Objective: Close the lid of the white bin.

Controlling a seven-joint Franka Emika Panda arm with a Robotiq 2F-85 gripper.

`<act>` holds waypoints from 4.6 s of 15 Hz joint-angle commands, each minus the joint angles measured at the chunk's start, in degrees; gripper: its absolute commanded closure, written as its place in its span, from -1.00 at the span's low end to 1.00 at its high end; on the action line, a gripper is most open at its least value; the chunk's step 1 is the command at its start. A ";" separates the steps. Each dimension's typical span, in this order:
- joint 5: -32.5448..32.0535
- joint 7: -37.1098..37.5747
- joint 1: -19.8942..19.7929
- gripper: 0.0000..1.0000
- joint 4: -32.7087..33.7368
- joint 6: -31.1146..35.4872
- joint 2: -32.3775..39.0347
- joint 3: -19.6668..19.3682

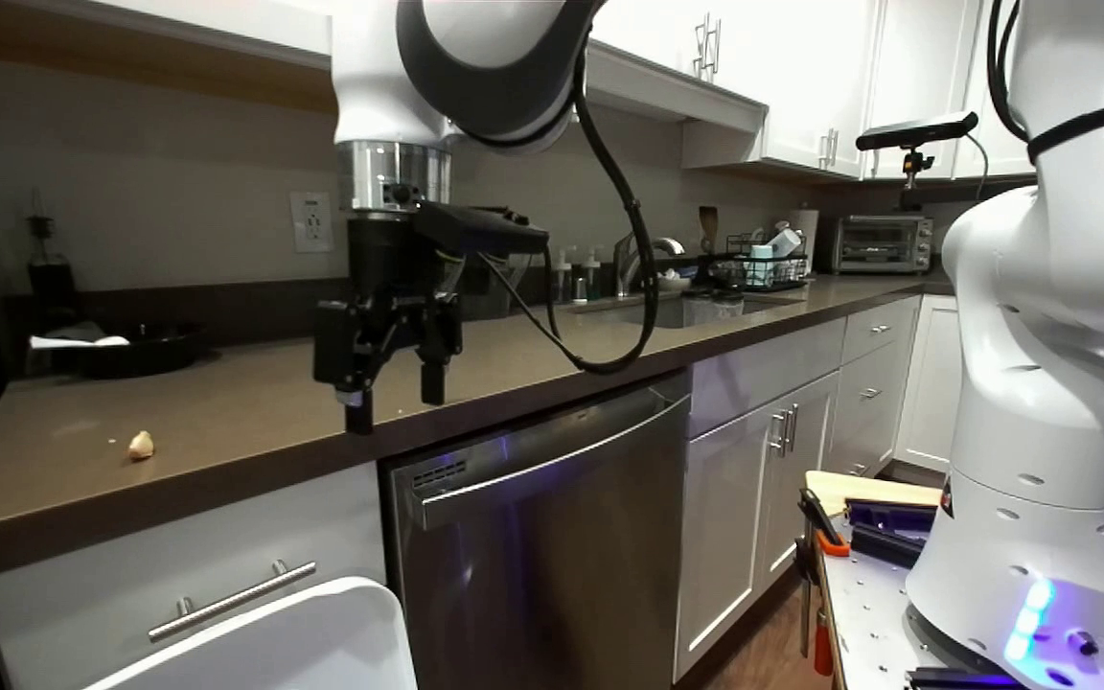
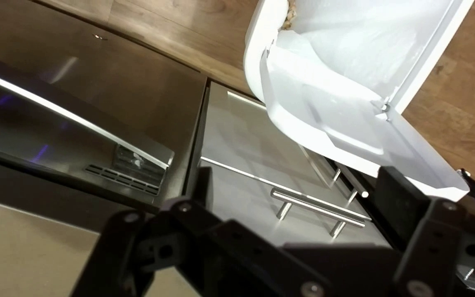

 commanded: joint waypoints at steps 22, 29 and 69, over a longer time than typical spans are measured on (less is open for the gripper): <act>-20.62 19.89 12.26 0.16 6.83 28.45 18.90 -8.62; -19.01 18.99 16.80 0.68 9.40 30.65 24.44 -10.74; 17.18 -27.28 -0.67 0.91 22.12 8.78 49.48 16.43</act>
